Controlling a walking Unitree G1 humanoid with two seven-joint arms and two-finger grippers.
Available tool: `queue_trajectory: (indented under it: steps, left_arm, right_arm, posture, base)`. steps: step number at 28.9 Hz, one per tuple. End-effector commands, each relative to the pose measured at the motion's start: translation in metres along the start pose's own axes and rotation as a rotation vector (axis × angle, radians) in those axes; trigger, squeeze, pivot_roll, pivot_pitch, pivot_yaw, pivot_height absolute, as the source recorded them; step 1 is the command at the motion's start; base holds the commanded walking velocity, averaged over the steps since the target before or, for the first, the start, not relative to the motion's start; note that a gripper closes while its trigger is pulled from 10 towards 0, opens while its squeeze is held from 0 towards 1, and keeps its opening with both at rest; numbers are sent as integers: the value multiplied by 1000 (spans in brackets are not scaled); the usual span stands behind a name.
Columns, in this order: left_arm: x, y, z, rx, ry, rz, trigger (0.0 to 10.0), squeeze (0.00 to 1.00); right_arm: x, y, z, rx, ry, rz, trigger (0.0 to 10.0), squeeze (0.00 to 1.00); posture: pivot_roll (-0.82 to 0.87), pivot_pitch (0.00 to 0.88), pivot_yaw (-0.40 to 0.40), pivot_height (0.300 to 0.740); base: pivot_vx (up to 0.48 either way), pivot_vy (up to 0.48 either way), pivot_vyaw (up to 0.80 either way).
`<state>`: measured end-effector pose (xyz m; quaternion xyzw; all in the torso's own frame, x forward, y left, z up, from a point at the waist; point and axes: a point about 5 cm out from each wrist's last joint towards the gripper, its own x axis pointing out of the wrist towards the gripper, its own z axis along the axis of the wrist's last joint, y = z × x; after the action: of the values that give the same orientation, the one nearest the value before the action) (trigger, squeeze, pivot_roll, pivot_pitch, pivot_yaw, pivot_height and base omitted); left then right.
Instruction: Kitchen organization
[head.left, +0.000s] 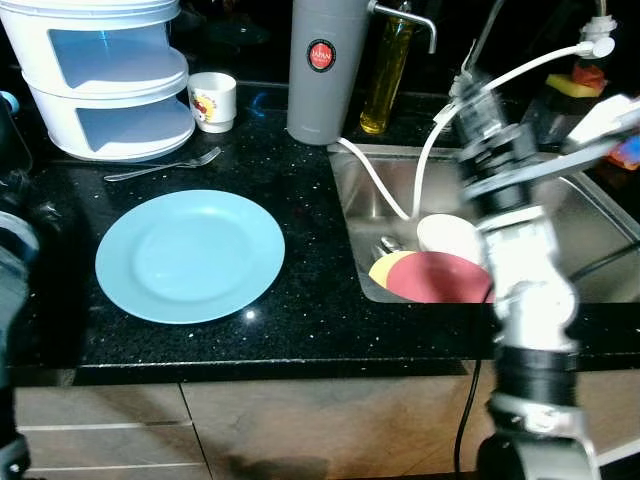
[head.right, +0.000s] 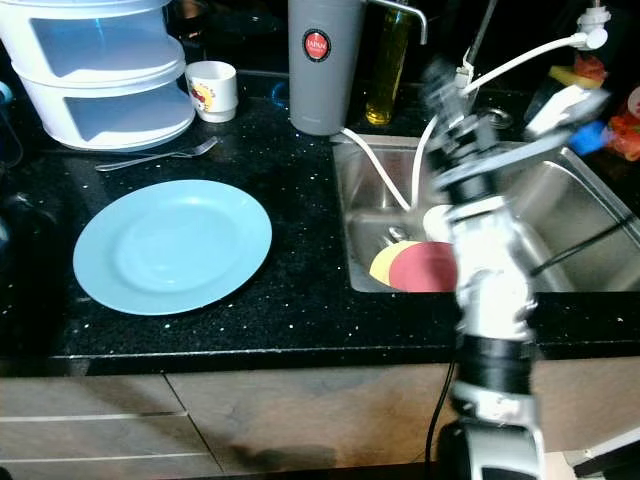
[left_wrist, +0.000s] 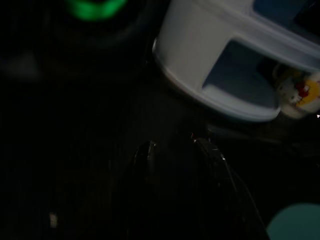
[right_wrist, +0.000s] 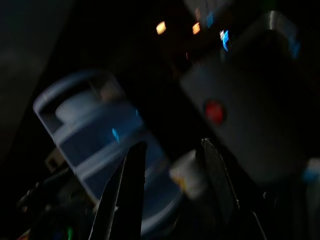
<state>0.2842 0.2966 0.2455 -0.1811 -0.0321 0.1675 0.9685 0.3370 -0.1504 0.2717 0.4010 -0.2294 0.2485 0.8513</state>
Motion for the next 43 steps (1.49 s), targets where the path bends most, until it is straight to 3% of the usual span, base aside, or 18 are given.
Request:
queue_trajectory:
  steps: [1, 4, 5, 6, 7, 9, 10, 16, 17, 19, 20, 27, 31, 33, 35, 36, 37, 43]
  left_arm:
    - [-4, 2, -7, -36, 40, 15, 10000, 0]
    - [-5, 2, -11, -98, 66, 4, 10000, 0]
    - [-11, -12, -16, -244, 120, -138, 10000, 0]
    - [-11, -12, -16, -244, 120, -138, 10000, 0]
    - [-16, -20, -20, -288, 146, -202, 10000, 753]
    - [-16, -20, -20, -288, 146, -202, 10000, 753]
    - [-20, -21, -23, -274, 151, -201, 10000, 1000]
    - [-44, -23, -26, -300, 200, -254, 10000, 1000]
    - [-55, -21, -26, -302, 221, -278, 10000, 106]
    - [-64, -20, -26, -307, 243, -299, 10000, 106]
    - [-70, -18, -29, -326, 275, -302, 10000, 0]
    - [-83, -29, -51, -406, 437, -348, 10000, 0]
    - [-80, -50, -63, -505, 511, -404, 10000, 0]
    - [-73, -57, -68, -539, 542, -414, 9176, 0]
    - [-65, -63, -73, -595, 559, -411, 5725, 0]
    - [-63, -64, -74, -610, 564, -408, 5725, 0]
    - [-60, -65, -76, -617, 562, -405, 0, 0]
    - [-50, -71, -70, -659, 485, -415, 0, 0]
  right_arm:
    - [-3, -4, -3, 1, 22, -24, 10000, 0]
    - [-6, -3, -6, 31, 45, -19, 10000, 0]
    - [-8, -4, -2, 42, 59, -22, 10000, 0]
    - [-8, -4, -2, 42, 59, -22, 10000, 0]
    - [-9, -4, 4, 43, 60, -19, 10000, 0]
    - [-9, -4, 4, 43, 60, -19, 10000, 0]
    - [-10, -5, 8, 39, 56, -19, 10000, 0]
    - [-12, -9, 12, 23, 48, -35, 10000, 0]
    - [-12, -9, 11, 23, 53, -32, 10000, 0]
    - [-12, -7, 10, 25, 59, -27, 10000, 0]
    - [-13, -7, 10, 28, 63, -28, 10000, 0]
    - [-12, -8, 9, 33, 71, -28, 10000, 0]
    - [-12, -8, 11, 29, 67, -30, 10000, 0]
    - [-12, -8, 11, 26, 65, -31, 10000, 0]
    - [-12, -8, 11, 23, 64, -31, 10000, 0]
    - [-12, -8, 12, 22, 64, -31, 10000, 0]
    - [-12, -8, 12, 19, 61, -32, 10000, 0]
    - [-14, -11, 15, -3, 63, -49, 10000, 0]
  posture:
    - [234, 83, -61, 740]
    - [243, 85, -67, 740]
    - [234, 83, -66, 740]
    - [234, 83, -66, 740]
    - [234, 83, -66, 740]
    - [234, 83, -66, 740]
    - [231, 88, -64, 740]
    - [243, 96, -63, 740]
    - [252, 101, -62, 740]
    - [252, 101, -62, 740]
    - [258, 103, -63, 740]
    - [257, 100, -64, 740]
    - [241, 90, -64, 740]
    - [241, 90, -64, 740]
    - [226, 80, -57, 740]
    - [226, 80, -57, 740]
    - [220, 76, -58, 740]
    - [208, 65, -58, 740]
  base:
    - [0, 0, 0]
    - [0, 0, 0]
    - [0, 0, 0]
    - [0, 0, 0]
    - [0, 0, 0]
    - [0, 0, 0]
    - [0, 0, 0]
    - [0, 0, 0]
    - [0, 0, 0]
    - [0, 0, 0]
    - [0, 0, 0]
    - [0, 0, 0]
    - [0, 0, 0]
    - [0, 0, 0]
    - [0, 0, 0]
    - [0, 0, 0]
    - [0, 0, 0]
    - [0, 0, 0]
